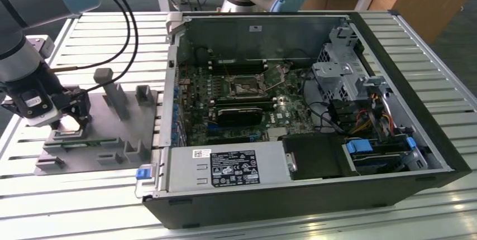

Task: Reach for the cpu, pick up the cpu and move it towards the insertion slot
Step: 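Pick up the cpu and move it towards the insertion slot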

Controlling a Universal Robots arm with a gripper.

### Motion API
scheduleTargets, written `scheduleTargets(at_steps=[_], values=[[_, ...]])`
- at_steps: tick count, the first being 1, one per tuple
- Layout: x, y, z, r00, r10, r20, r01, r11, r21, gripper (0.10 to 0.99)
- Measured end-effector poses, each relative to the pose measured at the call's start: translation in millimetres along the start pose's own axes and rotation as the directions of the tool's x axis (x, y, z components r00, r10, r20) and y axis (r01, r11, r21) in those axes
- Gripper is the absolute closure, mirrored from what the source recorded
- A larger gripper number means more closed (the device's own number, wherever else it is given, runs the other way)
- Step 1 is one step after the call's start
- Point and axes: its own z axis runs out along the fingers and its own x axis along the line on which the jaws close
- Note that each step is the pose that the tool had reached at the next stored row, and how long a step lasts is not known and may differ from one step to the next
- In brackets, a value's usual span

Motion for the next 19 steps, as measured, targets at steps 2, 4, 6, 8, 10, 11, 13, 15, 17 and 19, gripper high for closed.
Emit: scheduleTargets(at_steps=[2,4,6,8,10,11,13,15,17,19], values=[[0.0,0.0,-0.6,1.0,0.0,-0.0004,0.0,1.0,0.0,0.475],[0.0,0.0,-1.5,1.0,0.0,-0.0002,0.0,1.0,0.0,0.475],[0.0,0.0,-1.5,1.0,0.0,0.0,0.0,1.0,0.0,0.475],[0.0,0.0,-1.4,1.0,0.0,-0.0001,0.0,1.0,0.0,0.475],[0.1,0.0,-1.2,1.0,0.0,-0.0002,0.0,1.0,0.0,0.475],[0.1,0.0,-1.2,1.0,0.0,-0.0003,0.0,1.0,0.0,0.475],[0.1,-0.1,-1.0,1.0,0.0,-0.0006,0.0,1.0,0.0,0.486],[0.1,0.0,-0.8,1.0,0.0,-0.0004,0.0,1.0,0.0,0.553],[0.1,0.0,-0.7,1.0,0.0,-0.0002,0.0,1.0,0.0,0.553],[0.1,0.1,-1.3,1.0,0.0,0.0002,0.0,1.0,-0.001,0.553]])
